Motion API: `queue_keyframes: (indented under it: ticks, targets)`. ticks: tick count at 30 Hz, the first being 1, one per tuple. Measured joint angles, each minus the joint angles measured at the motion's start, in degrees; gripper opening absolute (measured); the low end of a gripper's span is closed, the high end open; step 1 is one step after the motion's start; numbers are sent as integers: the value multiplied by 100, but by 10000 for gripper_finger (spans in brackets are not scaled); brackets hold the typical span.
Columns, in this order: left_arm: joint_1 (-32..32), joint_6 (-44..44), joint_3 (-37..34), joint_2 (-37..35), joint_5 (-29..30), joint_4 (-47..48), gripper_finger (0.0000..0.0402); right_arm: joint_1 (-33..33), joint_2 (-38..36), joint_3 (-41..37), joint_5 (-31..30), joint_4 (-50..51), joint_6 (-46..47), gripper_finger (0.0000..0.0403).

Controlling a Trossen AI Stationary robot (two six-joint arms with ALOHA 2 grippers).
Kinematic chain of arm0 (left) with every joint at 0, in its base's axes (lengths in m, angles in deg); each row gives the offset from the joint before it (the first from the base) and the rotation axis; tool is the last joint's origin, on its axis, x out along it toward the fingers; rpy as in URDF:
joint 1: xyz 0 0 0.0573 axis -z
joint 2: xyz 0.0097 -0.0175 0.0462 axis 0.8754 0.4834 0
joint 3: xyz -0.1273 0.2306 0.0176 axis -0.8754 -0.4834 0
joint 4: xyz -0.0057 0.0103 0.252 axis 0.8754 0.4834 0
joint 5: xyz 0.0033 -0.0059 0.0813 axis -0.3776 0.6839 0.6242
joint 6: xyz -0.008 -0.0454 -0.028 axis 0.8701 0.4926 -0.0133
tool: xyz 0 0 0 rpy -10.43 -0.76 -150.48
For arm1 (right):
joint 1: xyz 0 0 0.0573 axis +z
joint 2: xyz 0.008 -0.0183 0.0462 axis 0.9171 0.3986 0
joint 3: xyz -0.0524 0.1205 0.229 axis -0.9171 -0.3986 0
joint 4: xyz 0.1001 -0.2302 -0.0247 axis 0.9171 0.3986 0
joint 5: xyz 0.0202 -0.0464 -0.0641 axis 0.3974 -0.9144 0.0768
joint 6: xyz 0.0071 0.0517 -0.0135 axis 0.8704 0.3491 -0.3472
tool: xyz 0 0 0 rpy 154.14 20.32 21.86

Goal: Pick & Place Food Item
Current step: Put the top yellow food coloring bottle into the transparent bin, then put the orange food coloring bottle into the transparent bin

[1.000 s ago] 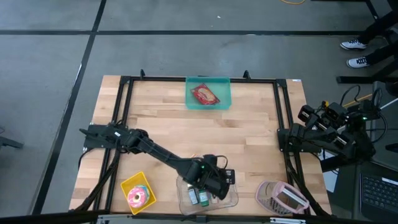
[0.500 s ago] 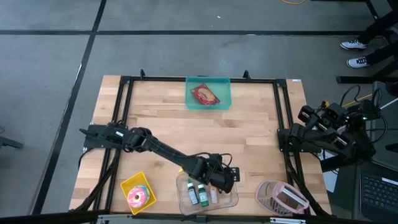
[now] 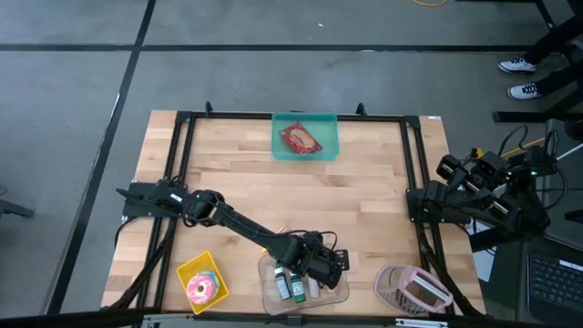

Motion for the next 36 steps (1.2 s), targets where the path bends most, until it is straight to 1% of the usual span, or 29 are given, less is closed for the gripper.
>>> queue_keyframes:
  ticks: [6,8,10,14,16,18,21,23,25,28,30,33,36]
  targets:
    - [-2,2,-2,0,24,-210,191,0,0,0,0,32,-10,165]
    - [-2,-12,8,0,121,-210,199,0,0,0,0,35,-10,165]
    - [0,-150,118,0,345,-176,204,0,0,0,0,45,-10,165]
    - [0,-741,505,-2,1227,-212,204,0,0,0,-2,45,-10,165]
    - [0,-1294,711,-10,1777,-223,200,0,0,0,-3,45,-10,165]
    - [-2,-1770,624,-186,2338,-493,195,0,0,0,-5,44,-8,165]
    - [24,-2336,659,-456,3098,-329,189,0,0,0,-37,45,28,165]
    - [20,-2864,682,-650,3456,-221,186,0,0,0,-50,45,66,165]
    - [4,-3348,682,-874,3630,41,185,0,0,0,-69,43,84,165]
    - [-92,-4017,682,-1237,3522,627,185,0,0,0,-177,47,80,165]
    - [-173,-4486,682,-1504,3277,1179,185,0,0,0,-219,66,-11,165]
    - [-333,-5043,684,-1878,2565,2181,185,0,0,0,-238,131,-148,165]
    - [-517,-5223,684,-2111,1680,3242,185,0,7,0,-282,158,-154,165]
